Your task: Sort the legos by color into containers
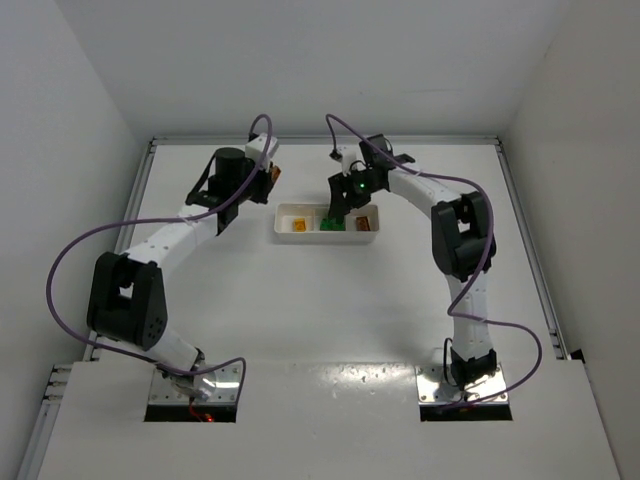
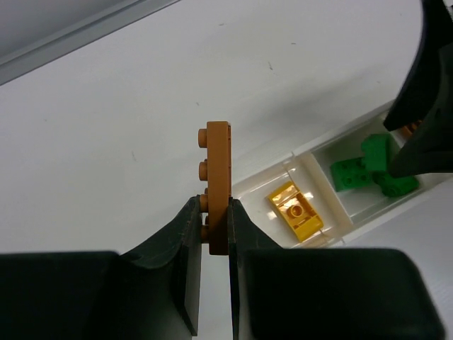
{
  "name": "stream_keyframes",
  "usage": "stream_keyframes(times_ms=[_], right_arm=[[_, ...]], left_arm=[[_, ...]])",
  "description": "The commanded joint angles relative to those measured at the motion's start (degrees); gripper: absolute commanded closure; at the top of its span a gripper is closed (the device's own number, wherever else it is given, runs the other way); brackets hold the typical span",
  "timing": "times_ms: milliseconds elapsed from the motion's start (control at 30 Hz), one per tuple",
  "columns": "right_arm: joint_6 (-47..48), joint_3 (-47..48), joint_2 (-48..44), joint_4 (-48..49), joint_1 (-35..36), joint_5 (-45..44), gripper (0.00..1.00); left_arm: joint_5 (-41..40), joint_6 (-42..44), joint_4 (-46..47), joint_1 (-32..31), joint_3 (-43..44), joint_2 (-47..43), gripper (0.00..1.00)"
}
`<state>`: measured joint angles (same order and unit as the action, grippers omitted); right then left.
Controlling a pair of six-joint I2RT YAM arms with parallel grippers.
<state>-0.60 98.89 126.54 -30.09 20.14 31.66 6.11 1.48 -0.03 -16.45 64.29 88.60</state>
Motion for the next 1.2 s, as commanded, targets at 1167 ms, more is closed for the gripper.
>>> stream_keyframes(times_ms=[1167], right_arm=[[-2.21, -23.83, -35.22, 0.12, -25.32, -21.99, 0.29]], left_arm=[[18.76, -2.71, -2.6, -19.49, 23.33, 26.8, 0.97]])
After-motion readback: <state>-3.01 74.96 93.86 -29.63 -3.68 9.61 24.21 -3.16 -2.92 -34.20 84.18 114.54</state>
